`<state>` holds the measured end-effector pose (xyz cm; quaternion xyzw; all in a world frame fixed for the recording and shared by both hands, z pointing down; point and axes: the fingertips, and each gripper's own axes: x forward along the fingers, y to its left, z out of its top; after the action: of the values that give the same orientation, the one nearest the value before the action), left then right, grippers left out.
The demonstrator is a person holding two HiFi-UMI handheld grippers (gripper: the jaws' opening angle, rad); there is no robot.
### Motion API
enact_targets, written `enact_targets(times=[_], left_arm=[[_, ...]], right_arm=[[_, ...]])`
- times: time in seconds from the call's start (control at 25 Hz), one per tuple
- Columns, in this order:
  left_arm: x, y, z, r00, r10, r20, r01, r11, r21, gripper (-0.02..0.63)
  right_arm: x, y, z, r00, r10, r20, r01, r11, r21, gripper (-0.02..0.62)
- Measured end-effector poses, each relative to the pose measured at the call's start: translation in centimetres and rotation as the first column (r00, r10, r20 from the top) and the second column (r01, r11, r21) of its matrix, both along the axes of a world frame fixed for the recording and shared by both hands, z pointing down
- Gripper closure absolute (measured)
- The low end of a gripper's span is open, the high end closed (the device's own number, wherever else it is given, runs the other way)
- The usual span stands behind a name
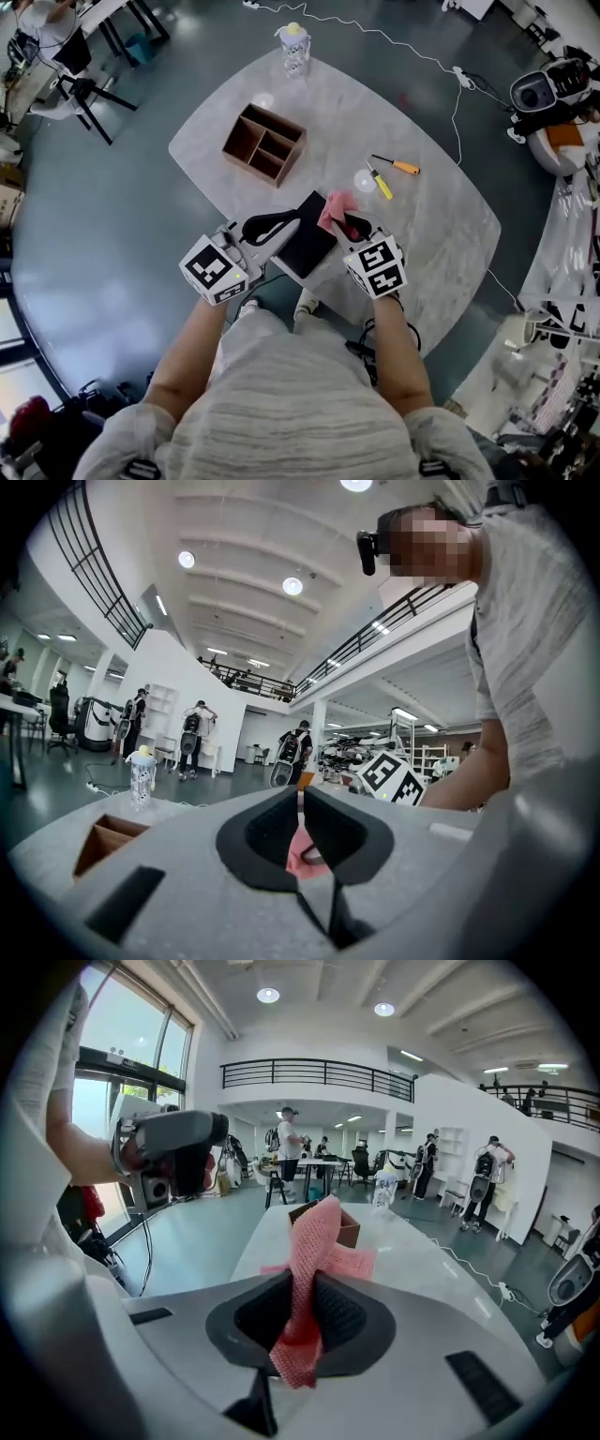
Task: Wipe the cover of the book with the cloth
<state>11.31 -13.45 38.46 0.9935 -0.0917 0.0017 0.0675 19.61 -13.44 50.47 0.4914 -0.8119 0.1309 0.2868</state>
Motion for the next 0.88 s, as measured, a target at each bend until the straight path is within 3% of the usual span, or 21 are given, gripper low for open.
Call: enact_targets(times=[0.44, 0.72, 0.88], left_arm=[[1.0, -2.6, 1.1, 0.999, -0.051, 0.002, 0.051, 0.998, -0.041, 0.574], [0.3, -4.0, 2.0, 0.998, -0.067, 0.021, 0.068, 0.996, -0.064, 0.574], [-0.2, -4.0, 2.3, 0.997, -0.067, 0.03, 0.069, 0.995, -0.075, 0.574]], right_arm=[[0.0, -4.5, 7.0, 0.999, -0.039, -0.016, 0.037, 0.995, -0.09, 0.535], [-0.3, -5.7, 12.6, 0.993, -0.082, -0.083, 0.064, 0.978, -0.2, 0.535], [0.2, -6.1, 14.2, 0.989, -0.085, -0.123, 0.058, 0.976, -0.211, 0.535]])
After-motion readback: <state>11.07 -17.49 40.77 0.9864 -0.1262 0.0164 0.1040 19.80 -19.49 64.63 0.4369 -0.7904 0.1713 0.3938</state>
